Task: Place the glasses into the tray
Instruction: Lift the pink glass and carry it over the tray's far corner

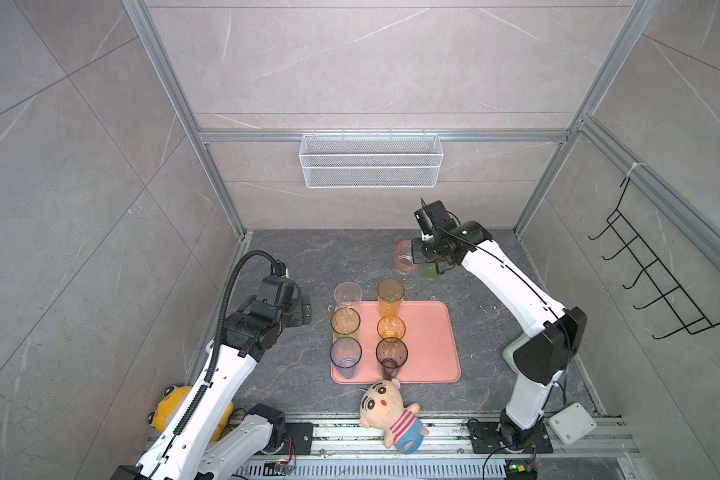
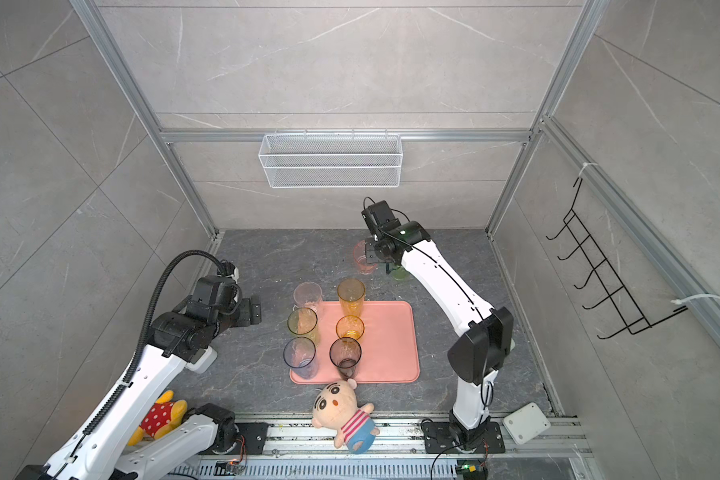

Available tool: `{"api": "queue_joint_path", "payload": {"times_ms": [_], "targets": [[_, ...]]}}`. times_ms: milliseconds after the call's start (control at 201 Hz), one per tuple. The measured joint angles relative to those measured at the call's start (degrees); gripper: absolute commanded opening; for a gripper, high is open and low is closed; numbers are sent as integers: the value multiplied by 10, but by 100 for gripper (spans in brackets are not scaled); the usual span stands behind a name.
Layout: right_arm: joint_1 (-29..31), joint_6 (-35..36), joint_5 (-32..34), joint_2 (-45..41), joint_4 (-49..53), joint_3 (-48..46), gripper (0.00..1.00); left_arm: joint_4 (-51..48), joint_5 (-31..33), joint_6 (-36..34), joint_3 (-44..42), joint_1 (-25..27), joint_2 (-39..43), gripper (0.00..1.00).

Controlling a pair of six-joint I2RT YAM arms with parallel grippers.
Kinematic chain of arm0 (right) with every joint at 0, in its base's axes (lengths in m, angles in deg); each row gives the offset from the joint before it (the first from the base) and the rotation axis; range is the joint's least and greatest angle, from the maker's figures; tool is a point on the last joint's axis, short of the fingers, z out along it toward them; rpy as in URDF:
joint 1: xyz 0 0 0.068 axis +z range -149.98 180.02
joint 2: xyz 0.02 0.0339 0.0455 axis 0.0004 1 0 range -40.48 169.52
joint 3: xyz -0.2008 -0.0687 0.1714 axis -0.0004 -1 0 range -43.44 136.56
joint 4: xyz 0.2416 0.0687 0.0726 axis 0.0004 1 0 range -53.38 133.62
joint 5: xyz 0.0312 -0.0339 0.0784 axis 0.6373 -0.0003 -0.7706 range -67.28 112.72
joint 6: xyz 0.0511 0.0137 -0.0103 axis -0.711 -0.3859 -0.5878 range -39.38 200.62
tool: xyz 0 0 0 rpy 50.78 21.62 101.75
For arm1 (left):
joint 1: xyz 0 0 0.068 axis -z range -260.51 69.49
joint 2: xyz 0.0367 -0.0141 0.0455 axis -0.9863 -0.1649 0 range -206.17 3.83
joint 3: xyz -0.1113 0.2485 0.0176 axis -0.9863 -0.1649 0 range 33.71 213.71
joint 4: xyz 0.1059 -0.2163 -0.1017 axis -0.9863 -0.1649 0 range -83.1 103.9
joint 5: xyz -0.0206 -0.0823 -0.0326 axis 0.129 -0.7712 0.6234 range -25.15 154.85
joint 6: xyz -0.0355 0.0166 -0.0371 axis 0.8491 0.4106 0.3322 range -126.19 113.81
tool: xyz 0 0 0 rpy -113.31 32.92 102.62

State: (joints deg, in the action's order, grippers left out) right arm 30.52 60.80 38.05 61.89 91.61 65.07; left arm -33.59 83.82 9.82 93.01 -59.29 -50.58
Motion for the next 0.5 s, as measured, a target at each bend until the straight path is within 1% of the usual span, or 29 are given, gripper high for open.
{"api": "queue_joint_path", "payload": {"times_ms": [209, 503], "targets": [[-15, 2, 19, -84, -18, -97, 0, 0, 0, 0, 0, 0, 0, 94], [-20, 2, 26, -133, -25, -194, 0, 0, 0, 0, 0, 0, 0, 94]]}}
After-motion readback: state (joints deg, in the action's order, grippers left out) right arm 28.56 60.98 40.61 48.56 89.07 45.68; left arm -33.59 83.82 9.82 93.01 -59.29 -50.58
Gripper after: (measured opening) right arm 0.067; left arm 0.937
